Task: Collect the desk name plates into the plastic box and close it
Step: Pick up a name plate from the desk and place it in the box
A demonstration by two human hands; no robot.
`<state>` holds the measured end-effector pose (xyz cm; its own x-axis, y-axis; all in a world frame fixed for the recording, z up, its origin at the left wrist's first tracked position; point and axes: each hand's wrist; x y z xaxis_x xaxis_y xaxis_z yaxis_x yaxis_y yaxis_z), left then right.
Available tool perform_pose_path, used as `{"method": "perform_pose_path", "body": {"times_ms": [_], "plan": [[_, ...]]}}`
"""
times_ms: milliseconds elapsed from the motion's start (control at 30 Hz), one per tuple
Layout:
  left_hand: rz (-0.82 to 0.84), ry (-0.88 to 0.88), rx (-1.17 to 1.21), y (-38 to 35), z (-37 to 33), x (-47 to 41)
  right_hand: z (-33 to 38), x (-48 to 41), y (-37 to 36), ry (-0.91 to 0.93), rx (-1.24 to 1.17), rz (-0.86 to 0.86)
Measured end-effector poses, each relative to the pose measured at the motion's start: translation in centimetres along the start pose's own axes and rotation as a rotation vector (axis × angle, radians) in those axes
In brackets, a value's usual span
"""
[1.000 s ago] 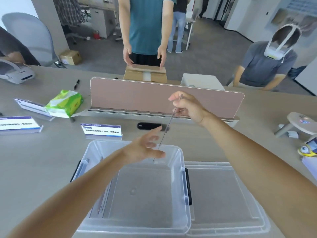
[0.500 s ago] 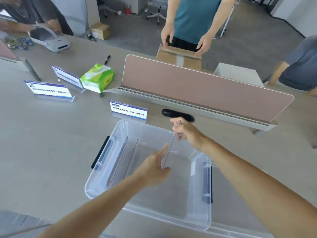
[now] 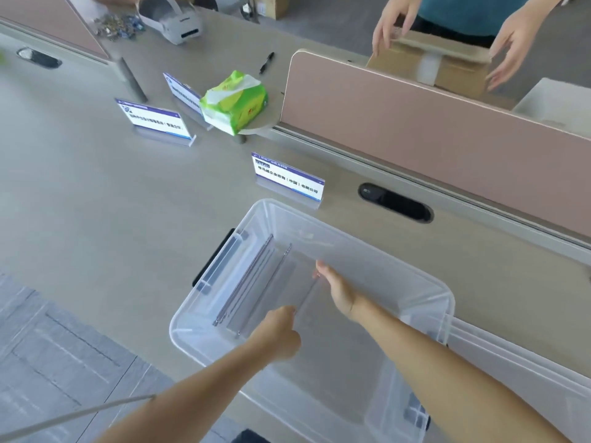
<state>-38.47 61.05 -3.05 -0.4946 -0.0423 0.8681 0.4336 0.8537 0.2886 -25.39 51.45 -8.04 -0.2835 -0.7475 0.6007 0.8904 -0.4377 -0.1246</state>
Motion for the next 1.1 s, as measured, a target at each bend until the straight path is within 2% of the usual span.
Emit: {"method": "perform_pose_path", "body": {"times_ms": [200, 333, 900, 1100], "plan": [[-0.025, 0.121, 0.044, 0.6, -0.6, -1.8, -1.0, -3.4, 0.4, -0.081, 0.031, -0.077], [-0.087, 0.133, 0.081, 0.9, -0.9, -2.0, 0.0, -4.5, 0.4, -0.051, 0.062, -0.109], [-0.141, 0.197, 0.090, 0.8, 0.0, -2.9, 0.7, -6.3, 0.9, -0.095, -0.054, 0.011], [-0.142, 0.194, 0.082, 0.8, -0.2, -2.9, 0.5, -6.5, 1.0, -0.122, -0.019, 0.035]]}}
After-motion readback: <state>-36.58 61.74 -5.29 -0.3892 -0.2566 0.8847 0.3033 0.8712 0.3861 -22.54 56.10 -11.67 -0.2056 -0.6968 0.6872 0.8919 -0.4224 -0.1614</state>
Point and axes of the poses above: each hand's wrist, its own x-axis away from the middle knuckle, its own y-axis out of the back of the hand, z = x × y, and after that the axes turned 15 degrees about z, right-handed
